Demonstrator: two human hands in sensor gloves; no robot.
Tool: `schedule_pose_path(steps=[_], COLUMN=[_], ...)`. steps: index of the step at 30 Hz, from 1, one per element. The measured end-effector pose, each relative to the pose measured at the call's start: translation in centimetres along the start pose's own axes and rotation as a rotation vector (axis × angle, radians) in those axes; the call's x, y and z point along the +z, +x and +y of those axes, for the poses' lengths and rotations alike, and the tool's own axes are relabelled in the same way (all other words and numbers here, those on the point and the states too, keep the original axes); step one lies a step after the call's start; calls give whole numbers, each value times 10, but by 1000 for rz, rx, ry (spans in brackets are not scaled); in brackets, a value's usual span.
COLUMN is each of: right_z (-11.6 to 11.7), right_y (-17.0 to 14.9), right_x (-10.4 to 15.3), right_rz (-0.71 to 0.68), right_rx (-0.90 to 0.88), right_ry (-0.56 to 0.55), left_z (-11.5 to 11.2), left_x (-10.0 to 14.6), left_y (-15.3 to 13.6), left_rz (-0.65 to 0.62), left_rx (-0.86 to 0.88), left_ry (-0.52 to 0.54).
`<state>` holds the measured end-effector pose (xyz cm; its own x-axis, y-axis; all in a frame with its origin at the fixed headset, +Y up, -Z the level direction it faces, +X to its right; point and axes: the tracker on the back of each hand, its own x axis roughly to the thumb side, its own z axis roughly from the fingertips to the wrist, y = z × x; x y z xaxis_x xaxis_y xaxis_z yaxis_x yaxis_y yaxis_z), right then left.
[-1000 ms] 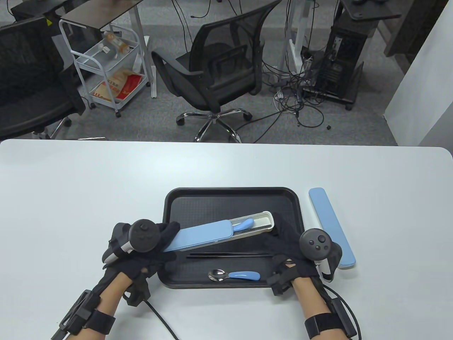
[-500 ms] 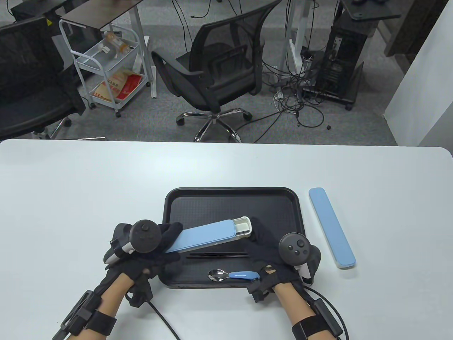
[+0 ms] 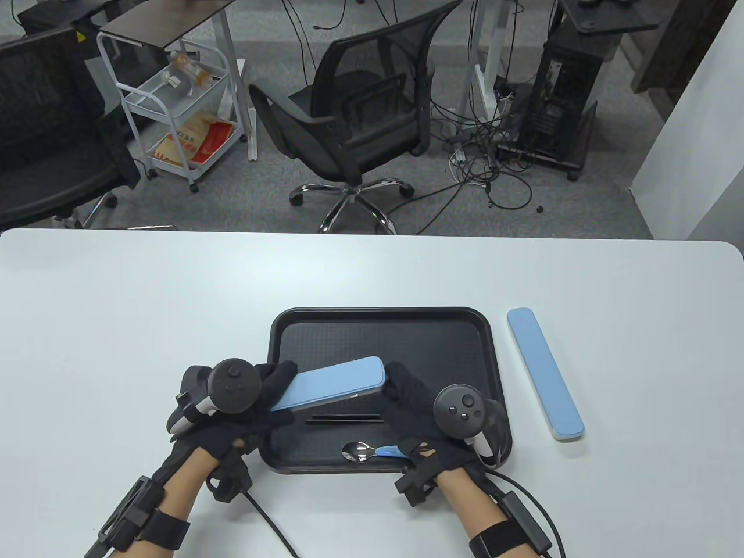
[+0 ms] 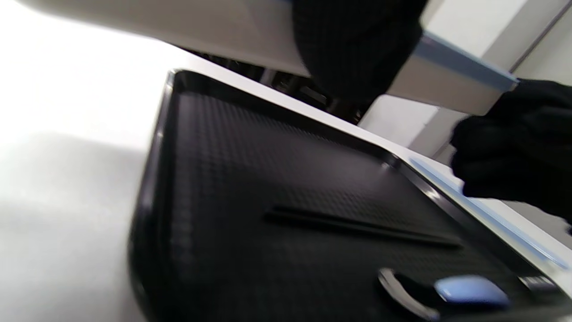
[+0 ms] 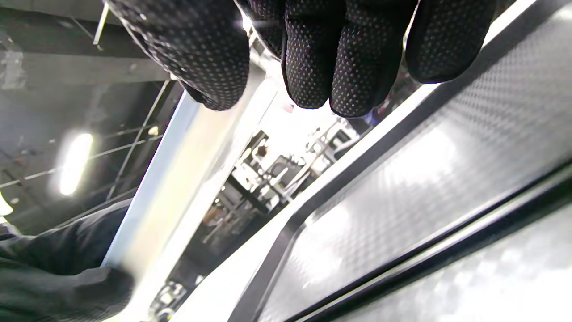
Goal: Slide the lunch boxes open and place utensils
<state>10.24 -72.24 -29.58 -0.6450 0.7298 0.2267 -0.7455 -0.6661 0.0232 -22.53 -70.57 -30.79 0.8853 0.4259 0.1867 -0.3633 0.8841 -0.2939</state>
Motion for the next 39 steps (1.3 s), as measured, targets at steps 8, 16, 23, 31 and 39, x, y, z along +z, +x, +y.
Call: schedule_pose_path(steps=[8, 16, 23, 31, 39], right_z=[-19, -29, -30, -31, -31], right_y=[-12, -16, -17, -18, -19], right_x=[1, 1, 1, 2, 2], right_rz=[12, 22, 19, 15, 19], right_rx=[-13, -33, -27, -10, -2], right_ry=[-59, -85, -81, -64, -37], left_z=[24, 41, 40, 26, 11], left_x=[8, 20, 28, 31, 29], left_y=[-46, -94, -138, -170, -184], left_rz=[229, 521, 725, 863, 929], left_rx=[20, 70, 172, 165, 170], left_ry=[164, 270, 270, 226, 167])
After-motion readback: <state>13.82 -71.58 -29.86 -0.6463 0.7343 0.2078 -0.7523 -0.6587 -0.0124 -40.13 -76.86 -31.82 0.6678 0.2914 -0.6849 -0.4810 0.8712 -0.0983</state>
